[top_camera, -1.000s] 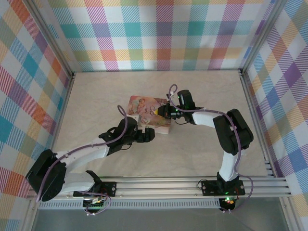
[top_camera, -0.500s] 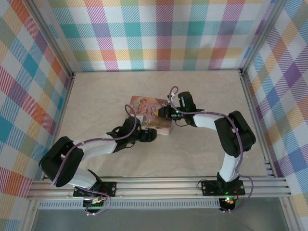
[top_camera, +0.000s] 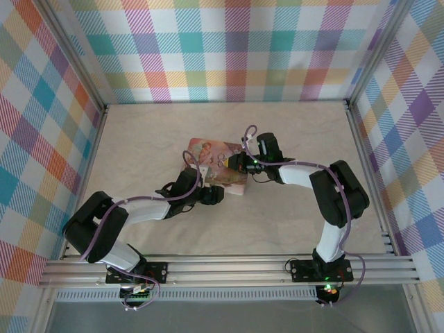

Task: Unlock the padlock with the key

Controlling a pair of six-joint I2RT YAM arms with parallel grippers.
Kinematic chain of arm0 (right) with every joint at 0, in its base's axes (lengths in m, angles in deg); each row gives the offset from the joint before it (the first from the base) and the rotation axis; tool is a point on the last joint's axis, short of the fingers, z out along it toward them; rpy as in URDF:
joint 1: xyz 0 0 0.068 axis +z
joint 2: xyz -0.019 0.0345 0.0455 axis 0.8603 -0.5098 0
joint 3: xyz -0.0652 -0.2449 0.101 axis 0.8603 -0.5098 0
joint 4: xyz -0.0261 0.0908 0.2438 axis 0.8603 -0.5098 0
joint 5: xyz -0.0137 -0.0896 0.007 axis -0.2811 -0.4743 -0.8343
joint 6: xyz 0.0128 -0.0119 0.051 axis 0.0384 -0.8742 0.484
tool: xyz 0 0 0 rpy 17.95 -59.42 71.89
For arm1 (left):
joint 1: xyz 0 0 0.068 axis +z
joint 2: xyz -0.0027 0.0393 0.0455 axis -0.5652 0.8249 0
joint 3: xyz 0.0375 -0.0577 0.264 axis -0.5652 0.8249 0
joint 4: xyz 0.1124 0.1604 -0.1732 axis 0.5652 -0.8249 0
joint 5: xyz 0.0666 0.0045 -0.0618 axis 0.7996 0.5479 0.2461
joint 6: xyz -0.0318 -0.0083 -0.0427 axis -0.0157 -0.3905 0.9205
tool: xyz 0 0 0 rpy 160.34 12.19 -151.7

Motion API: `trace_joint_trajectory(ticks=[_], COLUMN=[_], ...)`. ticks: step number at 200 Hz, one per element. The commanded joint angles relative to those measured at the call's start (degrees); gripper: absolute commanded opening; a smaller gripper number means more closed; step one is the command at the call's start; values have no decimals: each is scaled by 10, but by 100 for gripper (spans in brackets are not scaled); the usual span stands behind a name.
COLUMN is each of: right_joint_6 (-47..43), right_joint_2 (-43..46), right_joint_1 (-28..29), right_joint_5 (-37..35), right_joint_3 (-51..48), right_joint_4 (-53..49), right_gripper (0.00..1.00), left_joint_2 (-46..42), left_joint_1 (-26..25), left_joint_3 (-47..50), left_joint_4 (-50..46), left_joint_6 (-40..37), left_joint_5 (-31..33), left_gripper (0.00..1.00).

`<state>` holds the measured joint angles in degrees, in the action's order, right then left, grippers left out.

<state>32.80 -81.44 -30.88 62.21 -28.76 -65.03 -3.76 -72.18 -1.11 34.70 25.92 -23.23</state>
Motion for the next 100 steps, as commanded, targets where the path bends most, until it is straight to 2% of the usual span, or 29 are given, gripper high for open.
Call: trace_joint_trajectory(ticks=[1, 100], right_joint_6=[-2, -1], right_joint_2=[-16, -15], right_joint_1=[4, 8], right_joint_5=[-21, -23], right_joint_3=[-29, -28], right_joint_4=[-83, -85], right_gripper=[0, 0], left_joint_2=[12, 48], left_joint_1=[5, 5], left_joint_3=[5, -4], left_joint_4=[43, 87], left_joint_6=[-21, -7], left_joint_5=[0, -19], left_gripper=[77, 63])
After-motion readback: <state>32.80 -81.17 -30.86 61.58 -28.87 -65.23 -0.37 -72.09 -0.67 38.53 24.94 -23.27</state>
